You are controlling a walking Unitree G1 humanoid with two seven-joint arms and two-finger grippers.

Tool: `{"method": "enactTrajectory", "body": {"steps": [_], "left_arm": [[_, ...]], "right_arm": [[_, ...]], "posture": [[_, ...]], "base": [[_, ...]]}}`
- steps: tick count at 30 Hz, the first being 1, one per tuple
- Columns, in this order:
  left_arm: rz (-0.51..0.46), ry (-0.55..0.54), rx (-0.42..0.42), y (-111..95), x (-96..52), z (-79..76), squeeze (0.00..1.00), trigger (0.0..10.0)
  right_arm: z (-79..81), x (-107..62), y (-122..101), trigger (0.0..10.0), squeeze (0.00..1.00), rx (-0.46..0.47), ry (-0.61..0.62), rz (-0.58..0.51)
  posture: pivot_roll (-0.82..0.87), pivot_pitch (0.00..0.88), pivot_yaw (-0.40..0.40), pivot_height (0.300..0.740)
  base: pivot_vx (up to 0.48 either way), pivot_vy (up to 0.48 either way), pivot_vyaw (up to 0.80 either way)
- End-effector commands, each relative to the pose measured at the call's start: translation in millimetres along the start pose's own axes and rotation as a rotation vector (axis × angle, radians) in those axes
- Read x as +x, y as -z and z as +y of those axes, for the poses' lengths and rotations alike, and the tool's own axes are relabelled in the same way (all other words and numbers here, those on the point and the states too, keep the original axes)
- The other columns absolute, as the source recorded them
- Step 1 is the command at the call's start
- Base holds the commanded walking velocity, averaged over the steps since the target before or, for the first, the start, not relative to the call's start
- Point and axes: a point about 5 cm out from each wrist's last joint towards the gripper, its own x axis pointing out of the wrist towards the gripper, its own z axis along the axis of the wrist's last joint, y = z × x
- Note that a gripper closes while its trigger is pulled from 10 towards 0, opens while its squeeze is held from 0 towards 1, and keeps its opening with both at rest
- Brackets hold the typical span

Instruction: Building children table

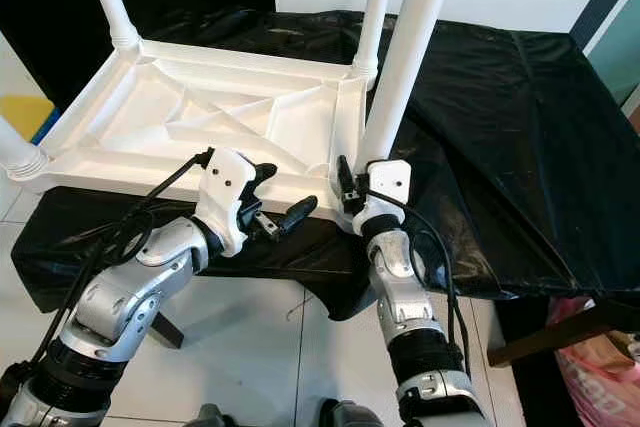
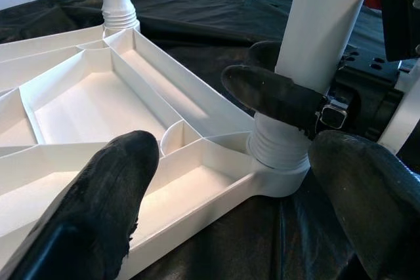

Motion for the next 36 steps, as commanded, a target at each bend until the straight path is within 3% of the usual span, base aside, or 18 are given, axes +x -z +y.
{"method": "enactTrajectory", "body": {"steps": [1, 14, 15, 18, 20, 21, 22, 23, 27, 32, 33, 34, 36], "left_arm": [[-0.003, 0.089, 0.018, -2.0, 1.0, -6.1, 0.0, 10.0], [-0.015, 0.078, 0.003, -5.6, 3.7, -3.7, 0.0, 10.0], [-0.026, 0.069, 0.01, -6.8, 5.2, -3.3, 0.0, 10.0], [-0.034, 0.063, 0.017, -7.6, 6.0, -3.1, 0.0, 10.0], [-0.057, 0.052, 0.011, -7.5, 9.2, -0.6, 0.0, 10.0], [-0.057, 0.052, 0.011, -7.5, 9.2, -0.6, 0.0, 10.0], [-0.084, 0.068, -0.019, -8.9, 11.9, 0.6, 0.02, 10.0], [-0.093, 0.081, -0.04, -10.1, 12.5, 0.7, 1.0, 10.0], [-0.121, 0.115, -0.064, -14.1, 12.1, -0.2, 1.0, 10.0], [-0.115, 0.167, 0.008, -18.9, 15.4, 0.6, 1.0, 10.0], [-0.118, 0.187, 0.026, -20.5, 16.3, 0.7, 0.07, 10.0], [-0.126, 0.214, 0.045, -22.9, 16.5, 0.2, 0.0, 10.0], [-0.134, 0.231, 0.054, -24.3, 16.8, 0.1, 0.0, 10.0]], "right_arm": [[-11.5, -29.8, 50.5, 10.0, 0.0, -0.018, 0.084, 0.26], [-12.1, -19.7, 28.7, 10.0, 0.0, -0.039, 0.168, 0.161], [-11.6, -15.2, 16.7, 10.0, 0.0, -0.065, 0.134, 0.103], [-10.7, -12.8, 8.6, 10.0, 0.0, -0.083, 0.107, 0.064], [-12.0, -0.6, -22.2, 10.0, 0.0, -0.147, 0.051, -0.047], [-12.0, -0.6, -22.2, 10.0, 0.0, -0.147, 0.051, -0.047], [-14.6, 7.6, -45.9, 10.0, 0.0, -0.154, 0.023, -0.121], [-14.9, 9.4, -53.0, 10.0, 0.0, -0.126, -0.002, -0.139], [-15.5, 11.5, -62.4, 10.0, 0.0, -0.074, -0.051, -0.155], [-27.4, 17.2, -75.6, 10.0, 0.0, 0.001, -0.141, -0.146], [-30.8, 18.7, -77.0, 10.0, 0.0, 0.017, -0.168, -0.129], [-33.6, 19.9, -77.2, 10.0, 0.0, 0.031, -0.198, -0.106], [-35.3, 20.1, -77.7, 10.0, 0.0, 0.041, -0.219, -0.085]], "posture": [[0.15, 0.154, -0.016, 0.74], [0.16, 0.159, -0.035, 0.74], [0.14, 0.16, -0.055, 0.74], [0.14, 0.16, -0.055, 0.74], [0.11, 0.153, -0.079, 0.74], [0.11, 0.153, -0.079, 0.74], [0.1, 0.151, -0.081, 0.74], [0.09, 0.148, -0.082, 0.74], [0.09, 0.144, -0.082, 0.74], [0.08, 0.136, -0.08, 0.74], [0.08, 0.133, -0.08, 0.74], [0.08, 0.132, -0.08, 0.74], [0.08, 0.132, -0.08, 0.74]], "base": [[0.0, 0.0, 0.0], [0.0, 0.0, 0.0], [0.0, 0.0, 0.0], [0.0, 0.0, 0.0], [0.0, 0.0, 0.0], [0.0, 0.0, 0.0], [0.0, 0.0, 0.0], [0.0, 0.0, 0.0], [0.0, 0.0, 0.0], [0.0, 0.0, 0.0], [0.0, 0.0, 0.0], [0.0, 0.0, 0.0], [0.0, 0.0, 0.0]]}}
